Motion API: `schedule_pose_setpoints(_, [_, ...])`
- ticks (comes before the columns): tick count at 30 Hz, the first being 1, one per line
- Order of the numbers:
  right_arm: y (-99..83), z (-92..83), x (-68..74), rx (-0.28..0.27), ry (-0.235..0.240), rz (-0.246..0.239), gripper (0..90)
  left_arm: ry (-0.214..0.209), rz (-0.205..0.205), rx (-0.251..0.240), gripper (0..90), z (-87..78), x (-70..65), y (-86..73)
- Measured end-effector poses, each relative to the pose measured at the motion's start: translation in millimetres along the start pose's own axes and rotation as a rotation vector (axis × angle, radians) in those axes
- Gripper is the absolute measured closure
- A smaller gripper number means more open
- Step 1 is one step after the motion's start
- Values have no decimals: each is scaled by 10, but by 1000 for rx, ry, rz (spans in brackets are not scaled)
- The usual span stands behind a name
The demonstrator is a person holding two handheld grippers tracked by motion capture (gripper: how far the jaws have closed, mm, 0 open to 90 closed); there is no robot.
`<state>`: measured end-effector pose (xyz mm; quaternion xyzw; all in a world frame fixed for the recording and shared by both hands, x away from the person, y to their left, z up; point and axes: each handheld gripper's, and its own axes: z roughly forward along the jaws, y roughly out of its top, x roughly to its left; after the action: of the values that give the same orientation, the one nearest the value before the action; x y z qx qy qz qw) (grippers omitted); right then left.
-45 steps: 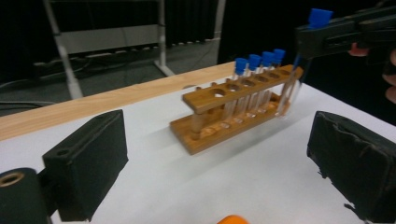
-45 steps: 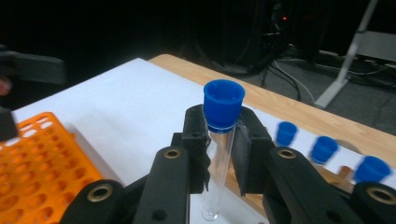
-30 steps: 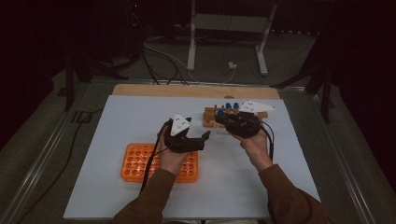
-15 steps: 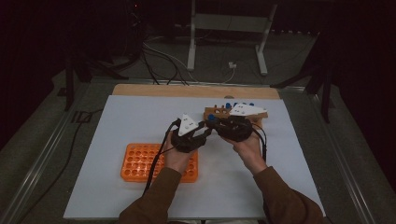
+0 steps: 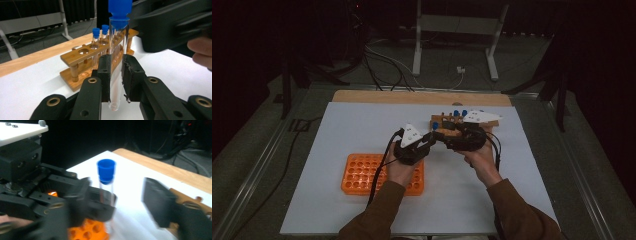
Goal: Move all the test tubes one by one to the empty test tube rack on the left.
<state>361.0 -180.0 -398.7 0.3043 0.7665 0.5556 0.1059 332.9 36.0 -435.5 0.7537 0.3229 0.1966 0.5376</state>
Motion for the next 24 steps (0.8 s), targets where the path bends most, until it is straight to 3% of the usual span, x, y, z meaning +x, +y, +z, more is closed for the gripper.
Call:
schedule_pose_setpoints(1, [-5, -20, -10, -2, -12, -1, 254, 2, -4, 0, 784, -15, 7, -5])
schedule_pose_setpoints(2, [-17, -68, -34, -10, -52, 4, 134, 3, -6, 0, 784, -30, 14, -9])
schedule_pose_setpoints(6, [-55, -136, -88, -16, -88, 3, 38, 7, -17, -8, 784, -94, 29, -24])
schedule_pose_setpoints(14, [-174, -294, -203, 0, -186, -44, 0, -4, -35, -21, 784, -238, 19, -78])
schedule_pose_setpoints(24, [-351, -568, -383, 7, -274, 1, 0, 8, -41, -19, 784, -434, -15, -206])
